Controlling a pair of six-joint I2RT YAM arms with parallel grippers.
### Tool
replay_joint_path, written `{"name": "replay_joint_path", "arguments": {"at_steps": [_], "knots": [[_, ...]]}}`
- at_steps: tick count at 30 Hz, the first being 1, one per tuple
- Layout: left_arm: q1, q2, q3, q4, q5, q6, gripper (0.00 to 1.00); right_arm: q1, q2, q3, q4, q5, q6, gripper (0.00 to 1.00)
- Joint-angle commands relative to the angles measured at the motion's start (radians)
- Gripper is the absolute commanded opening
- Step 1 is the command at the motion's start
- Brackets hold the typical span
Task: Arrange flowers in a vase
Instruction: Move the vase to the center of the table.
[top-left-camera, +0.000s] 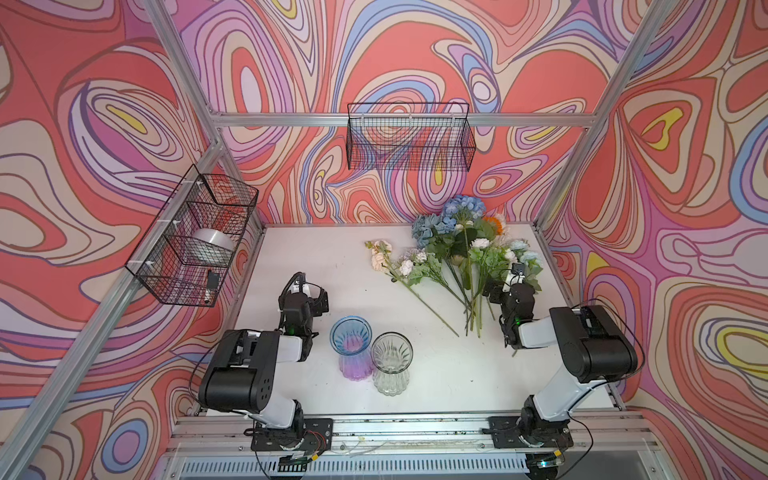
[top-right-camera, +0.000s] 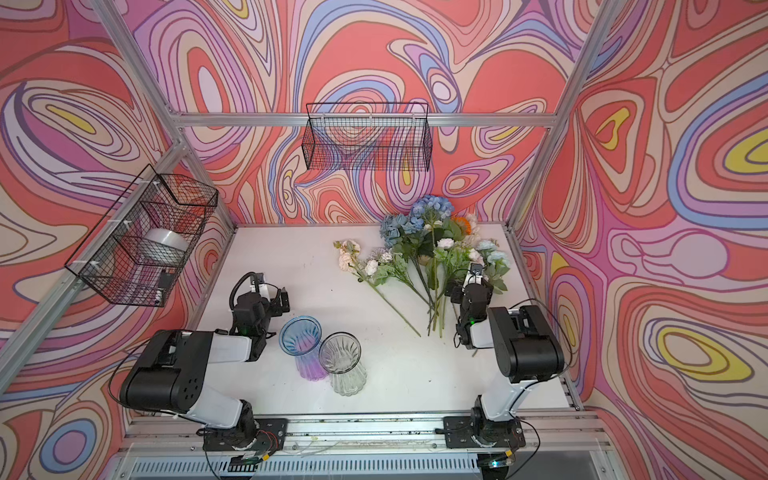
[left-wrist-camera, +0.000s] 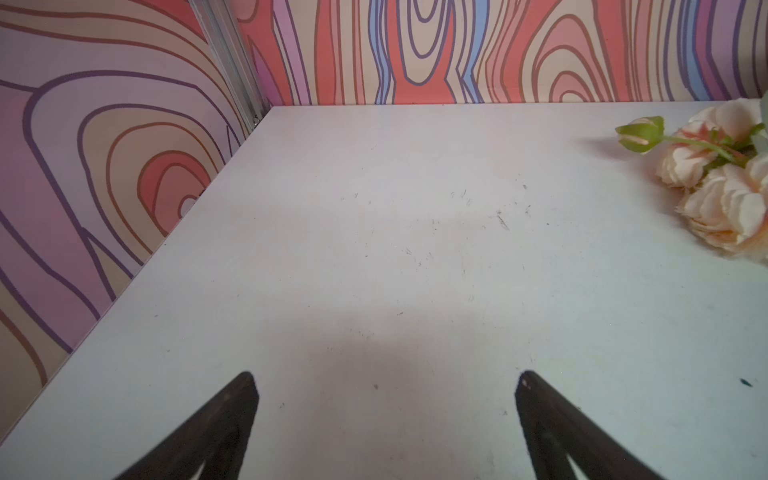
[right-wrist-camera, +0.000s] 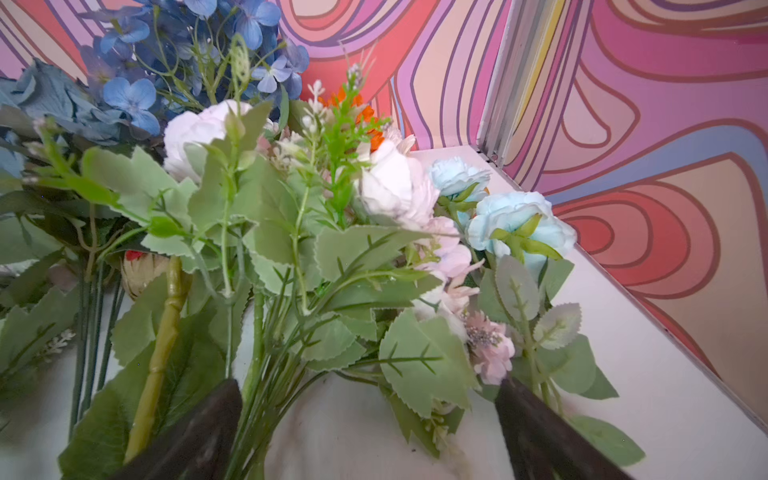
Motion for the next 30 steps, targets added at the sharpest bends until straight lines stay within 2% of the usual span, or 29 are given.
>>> {"name": "replay_joint_path", "arguments": {"at_steps": [1,27,30], "knots": [[0.004,0.006,0.015,-0.001,-0.010,-0.005,1.00,-0.001,0.002,0.003,0.000,0.004,0.000,0.98],[0.008,0.009,0.021,-0.013,-0.001,-0.001,1.00,-0.001,0.002,0.004,-0.006,0.002,0.000,0.98],[0.007,0.005,0.014,0.000,-0.005,0.000,1.00,0.002,-0.005,-0.002,0.010,0.014,-0.005,0.95]]}}
